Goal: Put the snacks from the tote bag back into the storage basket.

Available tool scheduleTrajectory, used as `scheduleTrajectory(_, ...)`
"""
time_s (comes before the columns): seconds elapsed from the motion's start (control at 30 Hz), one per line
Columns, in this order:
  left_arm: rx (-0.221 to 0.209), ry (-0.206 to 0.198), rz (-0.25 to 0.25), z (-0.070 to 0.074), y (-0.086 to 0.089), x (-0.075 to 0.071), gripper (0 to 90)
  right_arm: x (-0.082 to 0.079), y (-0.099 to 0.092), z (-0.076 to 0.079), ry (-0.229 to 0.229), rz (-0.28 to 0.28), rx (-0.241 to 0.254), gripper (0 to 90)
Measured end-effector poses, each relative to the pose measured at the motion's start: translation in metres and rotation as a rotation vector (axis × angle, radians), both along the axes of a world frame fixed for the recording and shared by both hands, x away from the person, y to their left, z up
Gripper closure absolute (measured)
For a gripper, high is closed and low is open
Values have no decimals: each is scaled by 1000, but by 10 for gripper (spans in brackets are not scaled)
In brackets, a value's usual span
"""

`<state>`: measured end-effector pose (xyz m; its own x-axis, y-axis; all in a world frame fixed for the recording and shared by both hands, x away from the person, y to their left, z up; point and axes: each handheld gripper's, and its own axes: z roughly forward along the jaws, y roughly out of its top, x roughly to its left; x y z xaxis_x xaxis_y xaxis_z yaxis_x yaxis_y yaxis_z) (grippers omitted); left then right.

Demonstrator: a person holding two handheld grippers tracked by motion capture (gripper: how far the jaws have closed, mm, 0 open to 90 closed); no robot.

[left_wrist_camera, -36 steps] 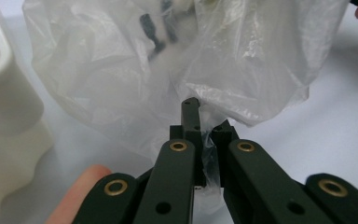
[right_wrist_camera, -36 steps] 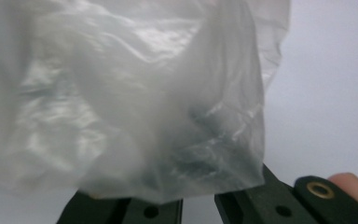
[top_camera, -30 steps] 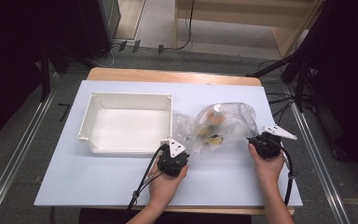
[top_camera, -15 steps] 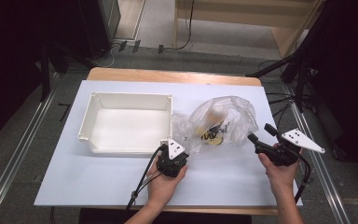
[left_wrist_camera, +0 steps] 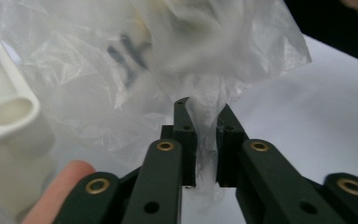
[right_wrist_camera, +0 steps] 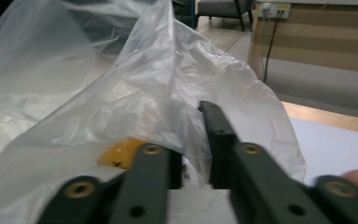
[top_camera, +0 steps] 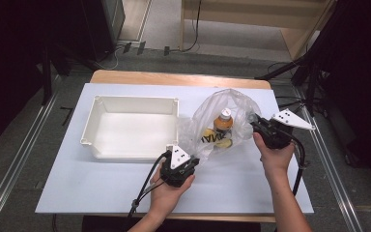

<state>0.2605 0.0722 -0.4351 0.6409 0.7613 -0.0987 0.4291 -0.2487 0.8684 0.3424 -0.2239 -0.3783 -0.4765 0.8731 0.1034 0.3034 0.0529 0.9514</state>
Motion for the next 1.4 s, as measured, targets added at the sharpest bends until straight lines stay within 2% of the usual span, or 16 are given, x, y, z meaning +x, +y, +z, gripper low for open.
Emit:
scheduleTrajectory(0.1, -48, -26, 1, 11, 6, -5, 601, 4, 5, -1, 1, -16, -5, 900)
scheduleTrajectory(0.23, -90, -83, 42, 27, 13, -12, 381, 9, 13, -6, 16, -32, -56, 900)
scheduleTrajectory(0.3, -97, -110, 64, 35, 14, -15, 304, 12, 16, -10, 33, -39, -72, 900)
scheduleTrajectory(0.37, -117, -112, 51, 43, 17, -16, 240, 14, 17, -15, 45, -41, -87, 900)
scheduleTrajectory(0.53, -163, -128, 30, 58, 21, -17, 165, 17, 22, -27, 71, -43, -126, 900)
scheduleTrajectory(0.6, -175, -143, 15, 64, 20, -17, 154, 17, 22, -30, 88, -40, -124, 900)
scheduleTrajectory(0.67, -161, -149, 21, 71, 17, -15, 159, 17, 23, -31, 100, -32, -96, 900)
scheduleTrajectory(0.77, -114, -129, 26, 78, 6, -3, 163, 16, 26, -32, 96, -17, -95, 900)
scheduleTrajectory(0.83, -74, -118, 33, 77, -2, 8, 199, 15, 28, -33, 94, -8, -98, 900)
scheduleTrajectory(0.93, -34, -86, 80, 71, -8, 24, 327, 14, 28, -34, 90, -4, -92, 900)
scheduleTrajectory(0.97, -30, -85, 97, 69, -8, 29, 441, 13, 27, -34, 89, -6, -91, 900)
scheduleTrajectory(1.07, -45, -66, 130, 62, -3, 40, 684, 9, 23, -34, 82, 2, -82, 867)
scheduleTrajectory(1.17, -62, -46, 131, 57, 0, 47, 865, 3, 16, -32, 74, 27, -51, 766)
scheduleTrajectory(1.2, -61, -42, 134, 57, 1, 49, 900, -1, 14, -31, 66, 34, -40, 745)
scheduleTrajectory(1.3, -69, -42, 138, 54, 2, 52, 900, -11, 7, -24, 51, 46, -7, 638)
scheduleTrajectory(1.4, -63, -39, 144, 51, 0, 54, 900, -21, 2, -17, 34, 39, 3, 561)
